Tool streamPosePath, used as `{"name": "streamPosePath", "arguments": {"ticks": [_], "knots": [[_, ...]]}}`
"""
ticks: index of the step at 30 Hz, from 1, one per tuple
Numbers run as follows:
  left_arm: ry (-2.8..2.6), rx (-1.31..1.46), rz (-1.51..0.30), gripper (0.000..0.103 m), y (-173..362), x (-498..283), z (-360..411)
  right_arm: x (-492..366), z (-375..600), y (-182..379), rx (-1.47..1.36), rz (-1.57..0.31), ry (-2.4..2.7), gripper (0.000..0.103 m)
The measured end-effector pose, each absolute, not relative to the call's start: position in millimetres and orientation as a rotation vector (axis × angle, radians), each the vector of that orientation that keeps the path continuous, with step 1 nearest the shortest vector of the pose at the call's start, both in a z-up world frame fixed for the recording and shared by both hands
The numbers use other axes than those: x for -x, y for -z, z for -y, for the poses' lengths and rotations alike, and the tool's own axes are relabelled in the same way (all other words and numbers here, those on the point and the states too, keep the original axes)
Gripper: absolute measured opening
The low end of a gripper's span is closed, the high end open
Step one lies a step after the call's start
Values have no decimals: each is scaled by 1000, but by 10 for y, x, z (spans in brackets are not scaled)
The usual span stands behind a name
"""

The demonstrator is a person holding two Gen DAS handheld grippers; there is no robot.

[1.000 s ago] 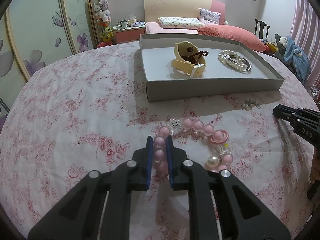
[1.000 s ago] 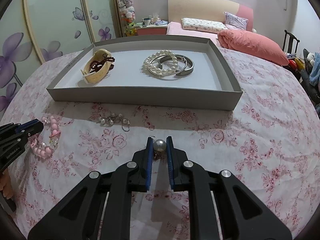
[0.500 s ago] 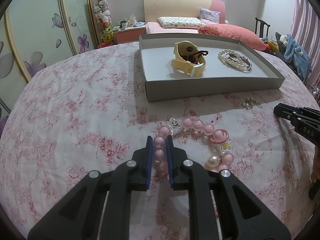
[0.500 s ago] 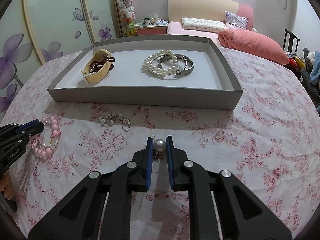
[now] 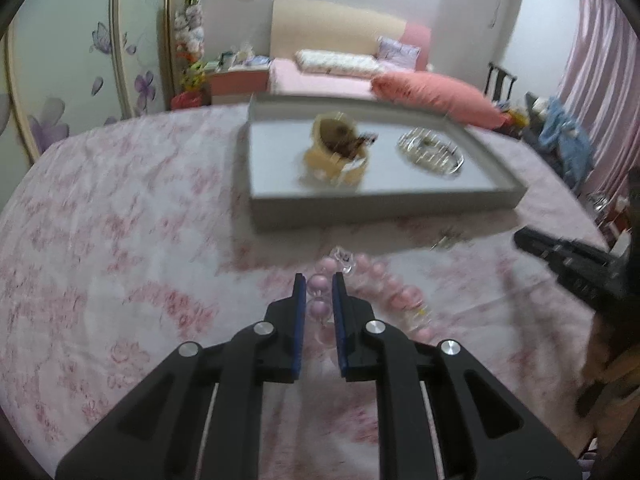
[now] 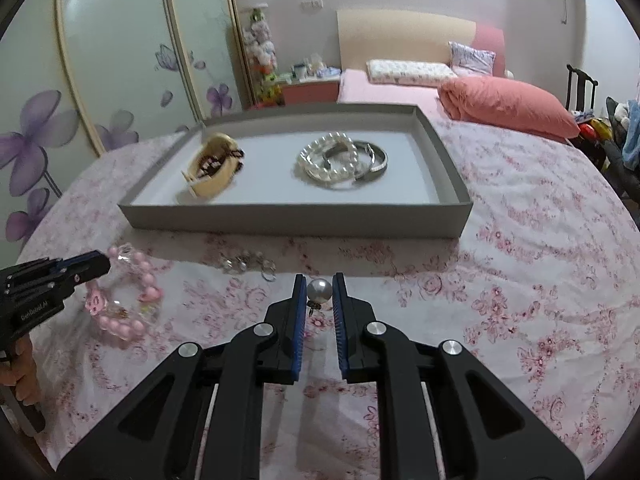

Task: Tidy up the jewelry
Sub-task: 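Carry the pink bracelet and pearl earring over the grey tray with both tools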

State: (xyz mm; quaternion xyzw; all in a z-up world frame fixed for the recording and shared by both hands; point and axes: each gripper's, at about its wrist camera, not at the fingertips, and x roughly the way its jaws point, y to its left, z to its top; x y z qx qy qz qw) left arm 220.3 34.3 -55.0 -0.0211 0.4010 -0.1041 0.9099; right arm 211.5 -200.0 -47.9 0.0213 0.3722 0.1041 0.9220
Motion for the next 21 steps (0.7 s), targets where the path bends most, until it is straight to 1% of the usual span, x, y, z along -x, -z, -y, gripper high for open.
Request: {"name": "streamPosePath", "arguments": {"ticks": [6, 14, 21], "knots": [[299, 97, -740, 14, 293, -2144, -182, -2023, 1952, 320, -63, -686, -256, 14], [370, 134, -692, 14, 146, -2072, 2, -1901, 1926, 116, -85, -578, -283, 14], [392, 178, -640, 14, 0, -2023, 9, -1817, 1935, -21, -114, -490, -282, 14]]}}
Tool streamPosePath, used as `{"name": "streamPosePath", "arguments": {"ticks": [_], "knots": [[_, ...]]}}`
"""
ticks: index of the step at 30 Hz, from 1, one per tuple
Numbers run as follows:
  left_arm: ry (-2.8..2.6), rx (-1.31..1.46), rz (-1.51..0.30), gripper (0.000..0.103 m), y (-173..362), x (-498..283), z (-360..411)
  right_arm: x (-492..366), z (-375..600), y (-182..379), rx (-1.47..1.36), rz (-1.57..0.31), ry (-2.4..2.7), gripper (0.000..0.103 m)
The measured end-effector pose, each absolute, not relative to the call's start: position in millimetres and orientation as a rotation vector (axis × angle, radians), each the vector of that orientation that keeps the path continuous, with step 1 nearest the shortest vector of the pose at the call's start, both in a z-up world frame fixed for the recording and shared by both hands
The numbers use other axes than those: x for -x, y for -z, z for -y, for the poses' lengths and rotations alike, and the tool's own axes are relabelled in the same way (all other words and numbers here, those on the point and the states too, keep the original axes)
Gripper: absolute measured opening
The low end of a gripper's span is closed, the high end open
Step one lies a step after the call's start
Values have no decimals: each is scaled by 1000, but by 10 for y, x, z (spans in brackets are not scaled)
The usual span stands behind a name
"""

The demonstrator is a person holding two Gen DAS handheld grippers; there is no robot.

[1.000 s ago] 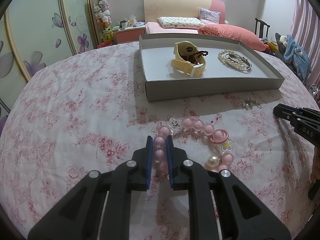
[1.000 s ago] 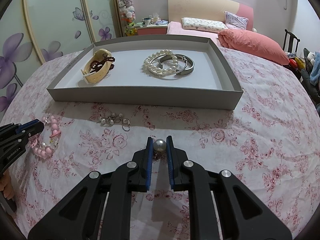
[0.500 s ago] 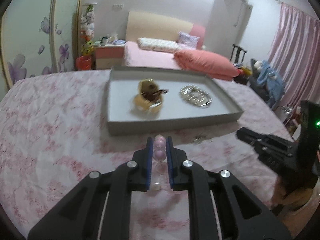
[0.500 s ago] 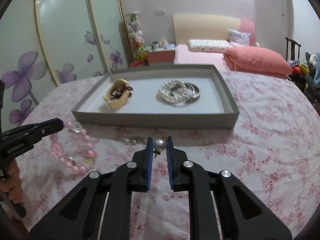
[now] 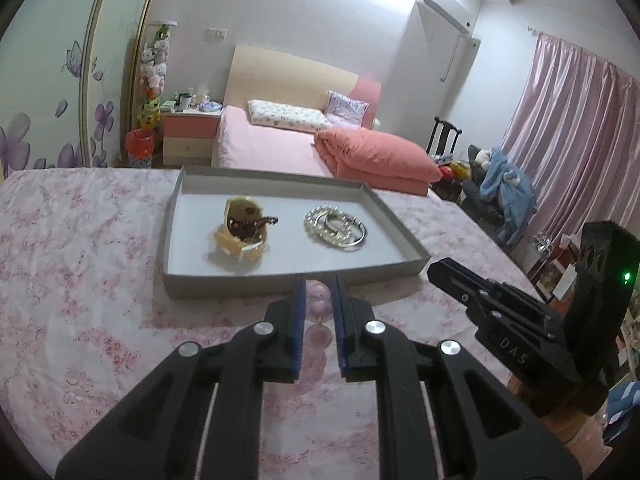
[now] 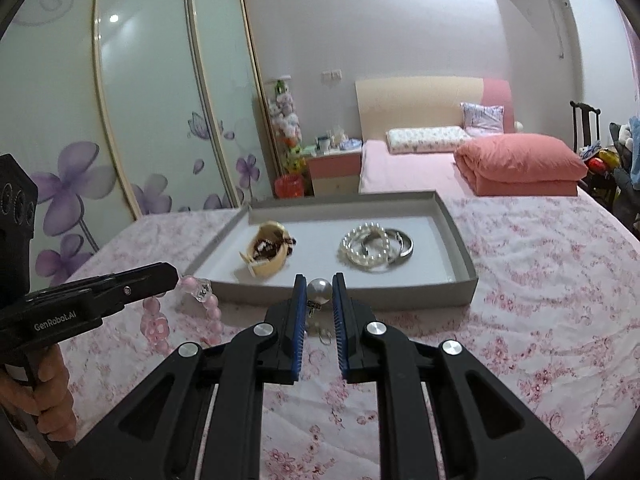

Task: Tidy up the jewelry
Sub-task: 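Carry the pink bracelet and pearl earring over the grey tray with both tools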

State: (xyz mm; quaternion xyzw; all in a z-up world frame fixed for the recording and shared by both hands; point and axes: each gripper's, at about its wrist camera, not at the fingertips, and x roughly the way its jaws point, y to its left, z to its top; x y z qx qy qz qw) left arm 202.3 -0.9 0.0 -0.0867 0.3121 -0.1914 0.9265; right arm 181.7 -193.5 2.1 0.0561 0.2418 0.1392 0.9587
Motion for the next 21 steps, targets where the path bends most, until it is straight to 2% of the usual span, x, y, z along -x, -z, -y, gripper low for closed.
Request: {"name": "streamPosePath", "arguments": {"ticks": [21], "knots": [[220, 119, -449, 14, -361, -1774, -37, -1658, 1887, -243, -45, -291, -207, 14]]}}
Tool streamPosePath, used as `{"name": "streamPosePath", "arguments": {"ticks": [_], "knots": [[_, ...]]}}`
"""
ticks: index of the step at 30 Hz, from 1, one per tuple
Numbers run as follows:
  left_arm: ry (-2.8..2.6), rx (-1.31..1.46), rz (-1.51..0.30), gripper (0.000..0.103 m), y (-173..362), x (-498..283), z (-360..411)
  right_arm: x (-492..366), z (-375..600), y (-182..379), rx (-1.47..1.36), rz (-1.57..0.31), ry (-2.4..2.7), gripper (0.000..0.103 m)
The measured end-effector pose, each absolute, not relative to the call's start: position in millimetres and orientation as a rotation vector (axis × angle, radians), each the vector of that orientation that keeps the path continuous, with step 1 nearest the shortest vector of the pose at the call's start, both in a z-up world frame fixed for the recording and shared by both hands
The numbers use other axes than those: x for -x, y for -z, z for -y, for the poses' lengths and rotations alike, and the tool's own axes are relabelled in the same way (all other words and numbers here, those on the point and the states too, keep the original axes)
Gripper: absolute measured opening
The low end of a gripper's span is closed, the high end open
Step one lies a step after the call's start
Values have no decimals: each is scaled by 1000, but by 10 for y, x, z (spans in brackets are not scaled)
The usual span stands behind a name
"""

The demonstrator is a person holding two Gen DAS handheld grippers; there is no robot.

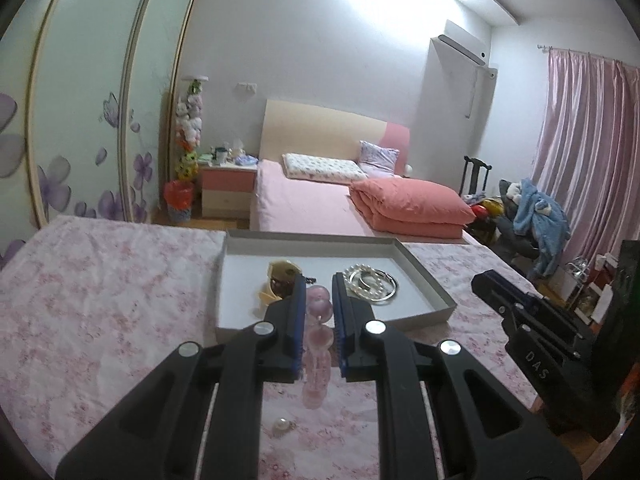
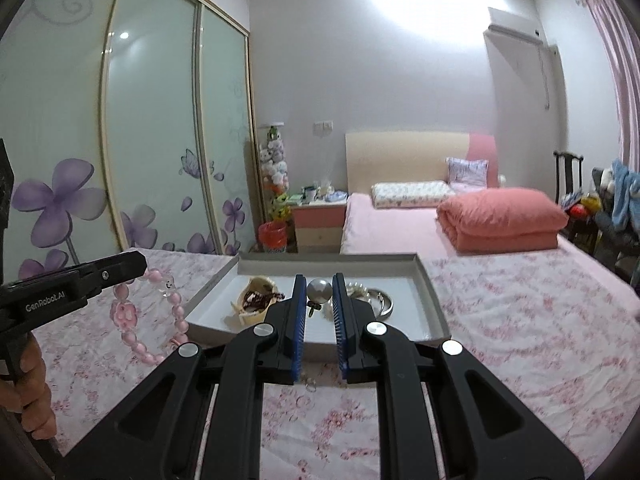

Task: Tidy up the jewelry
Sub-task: 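Carry the pink bracelet and pearl earring over the grey tray with both tools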

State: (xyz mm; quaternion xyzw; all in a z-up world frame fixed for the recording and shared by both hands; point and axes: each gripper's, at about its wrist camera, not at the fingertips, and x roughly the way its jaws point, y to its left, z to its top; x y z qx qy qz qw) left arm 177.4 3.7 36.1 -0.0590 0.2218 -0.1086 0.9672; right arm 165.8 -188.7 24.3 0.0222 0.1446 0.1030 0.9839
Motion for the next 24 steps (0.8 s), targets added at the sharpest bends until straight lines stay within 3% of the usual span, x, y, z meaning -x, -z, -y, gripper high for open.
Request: {"name": "streamPosePath", "arguments": {"ticks": [24], "knots": [[116, 69, -375, 14, -495, -2195, 30, -2187, 1825, -447, -41, -194, -158, 14]]}}
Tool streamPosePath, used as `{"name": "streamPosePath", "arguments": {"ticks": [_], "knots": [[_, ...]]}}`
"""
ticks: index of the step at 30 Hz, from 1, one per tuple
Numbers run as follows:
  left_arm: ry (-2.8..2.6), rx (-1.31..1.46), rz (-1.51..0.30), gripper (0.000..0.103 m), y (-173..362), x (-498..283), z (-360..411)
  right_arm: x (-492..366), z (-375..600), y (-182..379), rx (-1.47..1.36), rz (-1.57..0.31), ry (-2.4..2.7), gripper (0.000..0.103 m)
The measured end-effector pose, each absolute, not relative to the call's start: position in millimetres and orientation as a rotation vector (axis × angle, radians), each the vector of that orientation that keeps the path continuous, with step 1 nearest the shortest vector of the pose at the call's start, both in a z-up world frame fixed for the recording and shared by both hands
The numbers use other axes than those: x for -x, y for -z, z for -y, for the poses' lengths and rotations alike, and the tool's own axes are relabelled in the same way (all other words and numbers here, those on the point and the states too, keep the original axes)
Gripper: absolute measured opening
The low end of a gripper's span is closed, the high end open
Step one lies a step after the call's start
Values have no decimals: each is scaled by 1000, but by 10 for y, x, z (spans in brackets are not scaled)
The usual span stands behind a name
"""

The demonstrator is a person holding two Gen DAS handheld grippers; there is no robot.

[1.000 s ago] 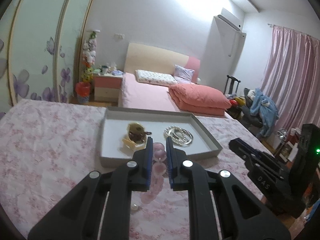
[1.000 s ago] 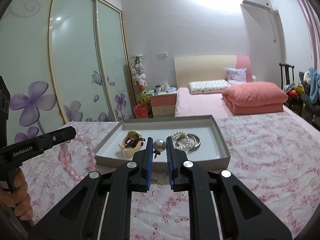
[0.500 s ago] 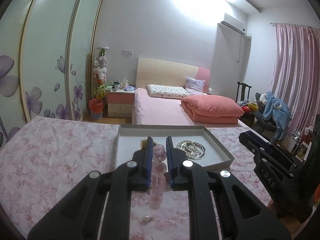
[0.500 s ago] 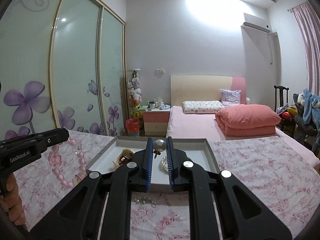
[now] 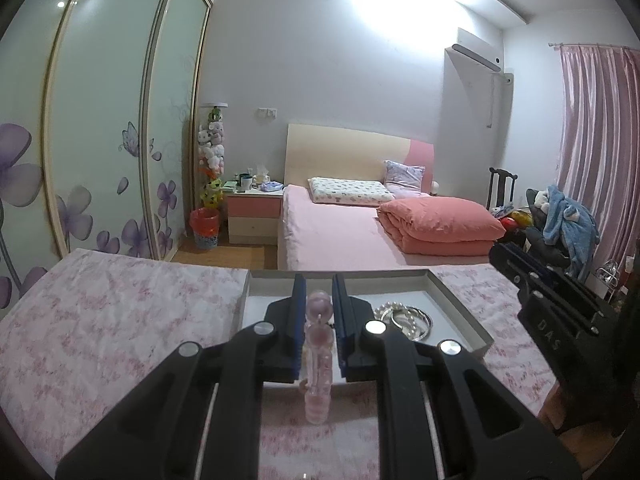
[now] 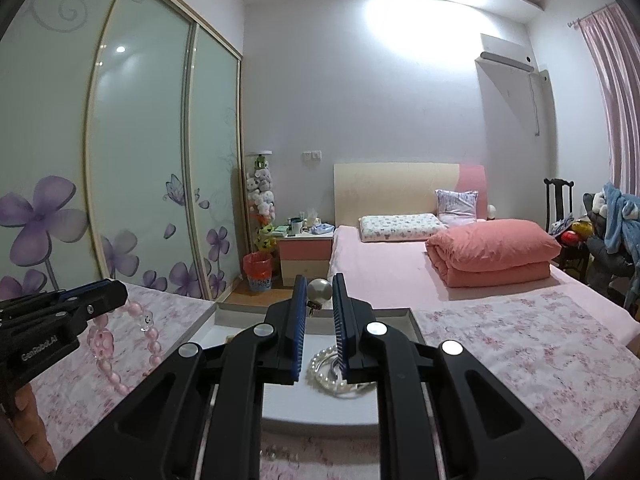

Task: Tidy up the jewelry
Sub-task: 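Carry the pink bracelet and pearl earring over the grey tray with both tools, then lower both items into the grey tray and open both tools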

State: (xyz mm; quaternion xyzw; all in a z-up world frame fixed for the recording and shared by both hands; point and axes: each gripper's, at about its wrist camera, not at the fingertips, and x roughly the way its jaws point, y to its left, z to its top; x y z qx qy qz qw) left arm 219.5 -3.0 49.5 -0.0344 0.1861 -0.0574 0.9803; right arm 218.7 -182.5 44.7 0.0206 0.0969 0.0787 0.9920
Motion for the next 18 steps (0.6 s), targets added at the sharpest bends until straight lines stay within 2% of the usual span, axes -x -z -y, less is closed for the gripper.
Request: {"name": "streamPosePath", "arguments": {"ticks": [7, 18], "knots": [[105, 75, -383, 14, -514, -2658, 78, -2634, 1809, -356, -70, -234, -162, 14], [76, 68, -443, 14, -243, -3271, 81, -3301, 1753, -35, -94, -388, -144, 14]]}}
